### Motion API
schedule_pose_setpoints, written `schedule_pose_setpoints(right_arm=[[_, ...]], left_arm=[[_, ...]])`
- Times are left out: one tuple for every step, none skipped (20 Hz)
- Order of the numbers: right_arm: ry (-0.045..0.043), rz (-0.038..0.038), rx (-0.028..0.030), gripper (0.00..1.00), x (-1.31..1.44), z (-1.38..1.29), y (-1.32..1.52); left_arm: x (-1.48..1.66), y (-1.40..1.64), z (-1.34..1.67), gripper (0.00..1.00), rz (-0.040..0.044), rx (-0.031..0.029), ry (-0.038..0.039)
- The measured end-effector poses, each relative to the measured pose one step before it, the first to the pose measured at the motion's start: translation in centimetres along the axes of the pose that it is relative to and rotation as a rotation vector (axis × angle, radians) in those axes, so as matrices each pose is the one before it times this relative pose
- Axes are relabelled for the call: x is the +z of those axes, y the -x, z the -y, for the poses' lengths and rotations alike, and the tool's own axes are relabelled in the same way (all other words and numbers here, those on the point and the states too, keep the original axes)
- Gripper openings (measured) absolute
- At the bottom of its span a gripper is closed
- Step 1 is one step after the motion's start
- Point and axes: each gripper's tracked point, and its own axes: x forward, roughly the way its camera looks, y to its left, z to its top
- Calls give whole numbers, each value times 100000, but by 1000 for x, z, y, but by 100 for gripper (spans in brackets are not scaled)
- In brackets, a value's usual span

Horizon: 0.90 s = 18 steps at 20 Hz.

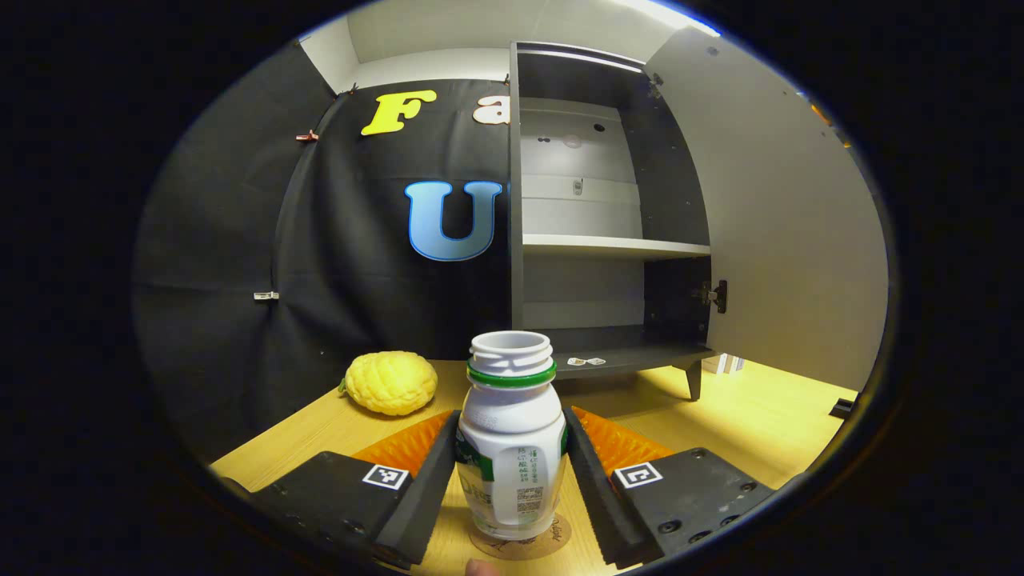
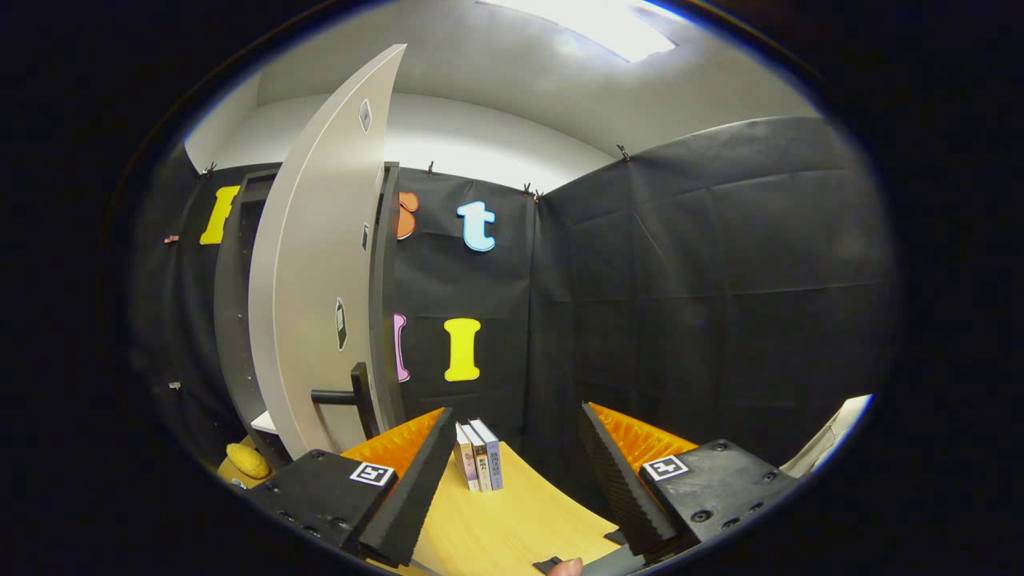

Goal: Open the cabinet door with the right hand, grasp the bottle in the cabinet with the left hand and place it on the coaster, then close the cabinet door with the right hand.

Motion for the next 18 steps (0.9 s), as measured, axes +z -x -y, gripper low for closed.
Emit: schedule_pose_setpoints(right_arm=[[239, 84, -424, 96, 78, -53, -30], [458, -128, -18, 96, 76, -73, 87], [642, 311, -44, 96, 126, -162, 15], [620, 458, -319, 96, 150, -14, 92], [232, 357, -309, 96, 114, -87, -4], [35, -119, -109, 97, -49, -82, 41], [78, -308, 19, 96, -58, -73, 115], [358, 295, 121, 96, 14, -23, 87], [798, 536, 318, 96, 165, -184, 97], [1494, 474, 138, 96, 83, -131, 52], [1995, 196, 153, 97, 13, -252, 138], [1934, 277, -159, 96, 44, 6, 103], [1007, 144, -125, 96, -30, -49, 12], [160, -11, 120, 97, -16, -138, -67], [-113, -72, 240, 97, -55, -232, -44], [-140, -239, 13, 97, -60, -79, 8], [-115, -72, -145, 97, -60, 68, -88], [-313, -170, -105, 96, -49, 102, -53]], left_arm=[[-278, -120, -147, 79, -654, 169, -393], [-531, 205, -81, 79, -388, 148, 310], [-418, 286, 75, 79, -317, -276, 865], [-629, 603, 176, 79, -381, -171, 827], [-357, 187, 166, 79, -615, -55, 221], [-128, -197, -2, 79, -476, -120, 71], [-235, -69, -53, 79, -790, 114, -70], [-212, -233, -4, 79, -477, -119, 0], [-150, -99, -154, 79, -190, 358, -274], [-179, -83, -96, 79, -212, 252, -28], [-288, -106, -18, 79, -842, 26, 535], [-35, 30, 31, 79, 250, 82, 335], [203, -53, 148, 80, 26, -55, 9], [-94, -44, 162, 80, -280, -189, -28], [3, -44, 74, 80, -587, 96, -292], [-13, -27, 1, 80, -263, 108, -398], [-70, -13, -88, 81, -642, 78, -24], [-148, 143, -25, 81, -652, -92, 673]])
